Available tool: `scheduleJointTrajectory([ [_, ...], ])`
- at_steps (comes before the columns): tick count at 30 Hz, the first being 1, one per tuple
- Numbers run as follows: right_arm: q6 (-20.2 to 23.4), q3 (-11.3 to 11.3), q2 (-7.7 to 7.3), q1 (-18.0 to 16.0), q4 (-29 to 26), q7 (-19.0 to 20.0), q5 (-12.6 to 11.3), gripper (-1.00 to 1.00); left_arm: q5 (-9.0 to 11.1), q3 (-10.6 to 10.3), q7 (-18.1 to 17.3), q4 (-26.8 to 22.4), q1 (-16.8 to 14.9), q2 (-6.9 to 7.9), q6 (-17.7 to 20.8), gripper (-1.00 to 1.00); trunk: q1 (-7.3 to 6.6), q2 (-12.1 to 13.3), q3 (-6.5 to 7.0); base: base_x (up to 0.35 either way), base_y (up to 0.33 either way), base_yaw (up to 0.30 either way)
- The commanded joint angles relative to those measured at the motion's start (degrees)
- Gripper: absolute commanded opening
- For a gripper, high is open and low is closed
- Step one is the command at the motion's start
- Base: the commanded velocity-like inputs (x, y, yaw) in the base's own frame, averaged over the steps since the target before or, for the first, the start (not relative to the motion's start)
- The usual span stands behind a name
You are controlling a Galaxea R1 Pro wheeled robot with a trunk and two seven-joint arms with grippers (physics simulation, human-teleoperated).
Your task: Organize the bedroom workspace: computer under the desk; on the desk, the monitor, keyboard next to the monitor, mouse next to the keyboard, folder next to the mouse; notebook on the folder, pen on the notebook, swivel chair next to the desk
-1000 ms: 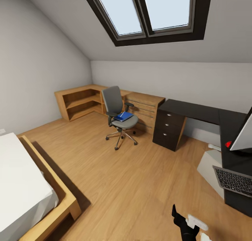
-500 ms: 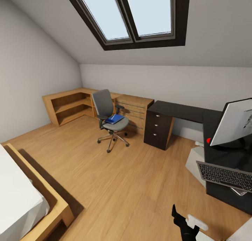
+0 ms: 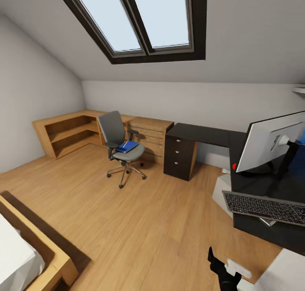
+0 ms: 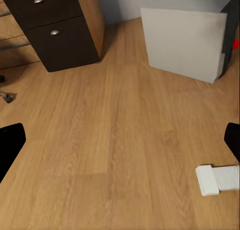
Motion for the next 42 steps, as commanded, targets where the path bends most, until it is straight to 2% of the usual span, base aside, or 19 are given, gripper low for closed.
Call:
scheduleJointTrajectory([
  [1, -0.18, -0.20, -0.01, -0.05, 0.12, 0.60, -0.48, 1.00, 0.56, 0.05, 0.00, -0.07, 0.02, 0.00, -0.13, 1.00, 0.00, -0.04, 0.02, -0.114, -0.016, -0.200],
  [13, -0.18, -0.20, -0.01, -0.07, 0.12, 0.61, -0.48, 1.00, 0.56, 0.07, -0.01, 0.03, 0.02, 0.01, -0.11, 1.00, 0.00, -0.04, 0.90, -0.226, -0.141, -0.200],
  [22, -0.18, -0.20, -0.01, -0.08, 0.12, 0.61, -0.48, 1.00, 0.63, 0.07, -0.01, 0.13, 0.02, 0.00, -2.44, 1.00, 0.00, -0.04, 1.55, -0.034, -0.282, -0.200],
  [34, -0.18, -0.20, -0.01, -0.04, 0.19, 0.61, -0.41, 1.00, 0.62, 0.00, -0.07, 0.12, 0.02, -0.04, -3.09, 1.00, 0.00, -0.04, 2.43, -0.002, -0.036, -0.201],
  [42, -0.18, -0.20, -0.01, -0.08, 0.12, 0.23, -0.47, 1.00, 0.65, -0.02, 0.07, 0.12, 0.02, -0.04, -3.08, 1.00, -1.76, 3.17, 4.31, 0.000, -0.001, -0.145],
])
